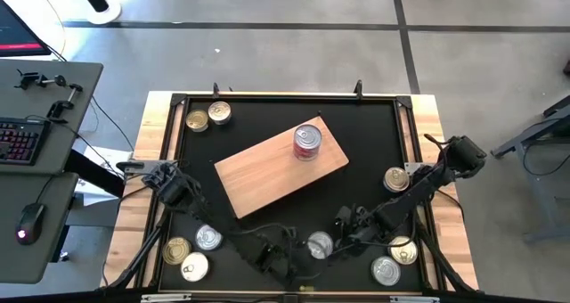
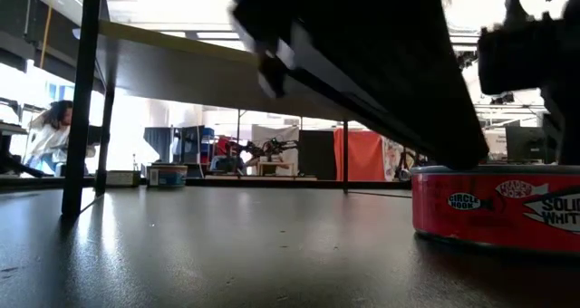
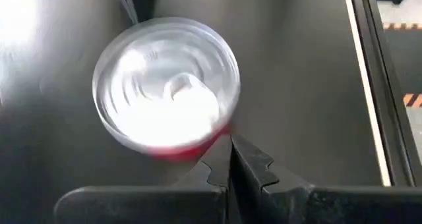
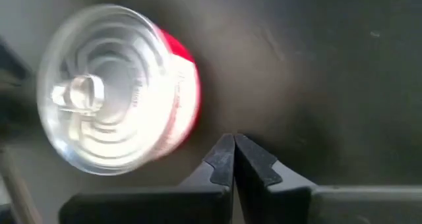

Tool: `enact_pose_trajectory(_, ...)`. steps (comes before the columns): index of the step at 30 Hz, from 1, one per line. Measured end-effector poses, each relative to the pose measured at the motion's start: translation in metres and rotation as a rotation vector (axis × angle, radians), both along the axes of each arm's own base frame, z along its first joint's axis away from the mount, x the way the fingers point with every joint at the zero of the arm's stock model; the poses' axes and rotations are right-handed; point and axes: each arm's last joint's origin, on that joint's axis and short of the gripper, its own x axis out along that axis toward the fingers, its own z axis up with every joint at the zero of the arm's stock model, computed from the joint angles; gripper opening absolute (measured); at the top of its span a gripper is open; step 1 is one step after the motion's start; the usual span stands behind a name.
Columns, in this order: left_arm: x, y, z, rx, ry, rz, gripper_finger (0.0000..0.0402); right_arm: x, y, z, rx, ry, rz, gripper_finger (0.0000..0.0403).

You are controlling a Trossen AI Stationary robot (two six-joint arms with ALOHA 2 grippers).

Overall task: Stack canned seafood by type on shelf
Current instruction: Stack the red tuna can on the top of the other red tuna cans on the shelf

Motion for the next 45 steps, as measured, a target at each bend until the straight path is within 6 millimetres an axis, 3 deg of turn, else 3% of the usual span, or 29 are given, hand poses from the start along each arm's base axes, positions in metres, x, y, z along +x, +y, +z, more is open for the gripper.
enact_pose_trajectory(11, 0.008, 0.016, -0.005, 0.078, 0.029, -0.012, 0.0000, 0.003, 0.002, 0.001, 0.035, -0.023, -0.011, 0.0000)
enact_pose_trajectory(24, 0.000, 0.010, -0.006, 0.126, 0.041, -0.004, 0.0000, 0.004, 0.000, 0.001, 0.038, -0.021, -0.042, 0.0000)
enact_pose_trajectory(35, 0.011, 0.026, -0.006, 0.094, 0.050, 0.031, 0.0000, 0.011, -0.008, 0.002, 0.049, -0.035, -0.076, 0.0000)
enact_pose_trajectory(45, 0.013, 0.027, -0.015, 0.067, 0.071, 0.017, 0.0000, 0.012, -0.006, 0.003, 0.067, -0.053, -0.080, 0.0000)
